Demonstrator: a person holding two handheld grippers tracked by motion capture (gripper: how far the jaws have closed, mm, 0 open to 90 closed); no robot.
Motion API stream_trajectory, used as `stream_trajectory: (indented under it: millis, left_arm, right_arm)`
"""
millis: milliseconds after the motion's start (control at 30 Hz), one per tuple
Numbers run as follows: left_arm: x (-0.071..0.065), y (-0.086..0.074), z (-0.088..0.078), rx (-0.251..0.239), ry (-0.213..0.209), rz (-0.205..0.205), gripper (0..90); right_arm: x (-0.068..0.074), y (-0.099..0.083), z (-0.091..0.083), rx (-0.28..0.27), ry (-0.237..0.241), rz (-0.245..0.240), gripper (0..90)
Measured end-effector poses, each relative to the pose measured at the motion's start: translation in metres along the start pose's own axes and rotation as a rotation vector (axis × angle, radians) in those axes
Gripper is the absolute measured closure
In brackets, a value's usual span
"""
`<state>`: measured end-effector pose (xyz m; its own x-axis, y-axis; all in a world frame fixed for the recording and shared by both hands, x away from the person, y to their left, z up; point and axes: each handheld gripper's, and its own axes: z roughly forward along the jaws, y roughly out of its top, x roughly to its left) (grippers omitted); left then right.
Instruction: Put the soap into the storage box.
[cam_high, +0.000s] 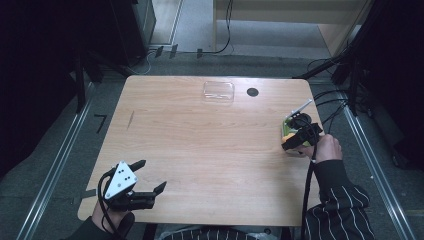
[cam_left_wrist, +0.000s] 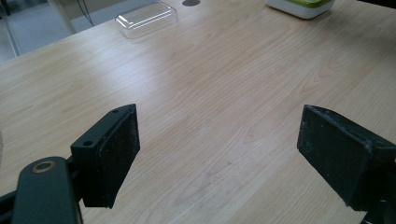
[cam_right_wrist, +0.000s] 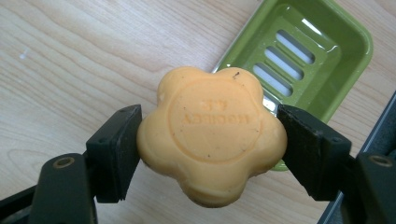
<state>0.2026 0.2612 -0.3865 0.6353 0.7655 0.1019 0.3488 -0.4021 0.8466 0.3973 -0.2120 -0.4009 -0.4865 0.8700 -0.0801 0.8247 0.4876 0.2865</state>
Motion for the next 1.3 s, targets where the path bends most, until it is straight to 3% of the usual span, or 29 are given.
stream_trajectory:
  millis: [567,1300]
  left_arm:
    - [0.000,0.000,0.001,0.003,-0.003,0.000,13.6]
    - [0.000,0.000,0.001,0.007,-0.004,0.005,13.6]
  right_arm:
    - [-0.020,-0.001,0.010,-0.054,-0.037,0.072,26.1]
    - [-0.041,-0.002,0.030,-0.092,-0.011,0.154,26.1]
